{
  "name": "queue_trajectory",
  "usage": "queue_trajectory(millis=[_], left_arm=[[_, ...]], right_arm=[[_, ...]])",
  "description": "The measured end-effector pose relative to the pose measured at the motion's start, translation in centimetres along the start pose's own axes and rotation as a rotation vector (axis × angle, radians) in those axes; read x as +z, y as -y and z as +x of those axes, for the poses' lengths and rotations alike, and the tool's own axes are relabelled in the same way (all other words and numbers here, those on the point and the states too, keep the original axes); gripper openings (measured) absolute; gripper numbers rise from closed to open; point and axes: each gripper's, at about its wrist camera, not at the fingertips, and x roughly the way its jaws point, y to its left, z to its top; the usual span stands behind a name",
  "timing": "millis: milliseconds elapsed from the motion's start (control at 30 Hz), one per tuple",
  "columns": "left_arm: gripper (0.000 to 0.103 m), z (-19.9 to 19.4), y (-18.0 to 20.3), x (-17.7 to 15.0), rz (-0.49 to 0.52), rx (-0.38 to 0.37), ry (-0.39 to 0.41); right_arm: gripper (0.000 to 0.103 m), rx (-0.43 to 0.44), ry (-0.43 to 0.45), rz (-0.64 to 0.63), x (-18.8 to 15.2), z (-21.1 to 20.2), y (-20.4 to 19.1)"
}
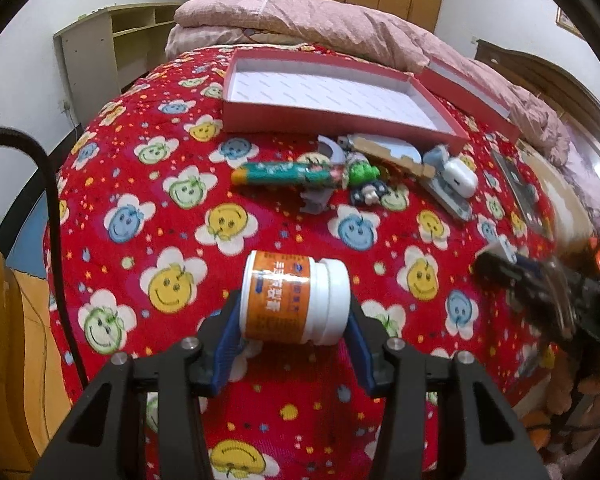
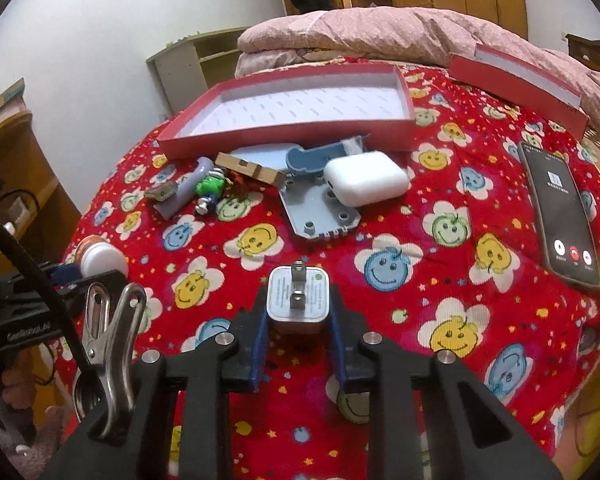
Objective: Organize rigid objects
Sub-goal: 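Carry the bottle into the red tray and open left tool while right tool carries the plug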
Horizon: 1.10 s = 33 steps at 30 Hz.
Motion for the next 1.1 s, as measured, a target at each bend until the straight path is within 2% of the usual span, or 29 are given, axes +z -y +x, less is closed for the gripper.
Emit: queue_trajectory(millis=[500,1100], left_arm=[[0.050,-0.3,0.5,5.3,0.016,-0.007,0.080],[0.050,1.2,1.9,12.2,0.032,-0.024,0.146]], right_arm=[[0.027,0.014,0.050,-0.064,3.4,-0.6,-0.7],[0.027,0.010,0.104,-0.061,9.1,0.8,0.0]])
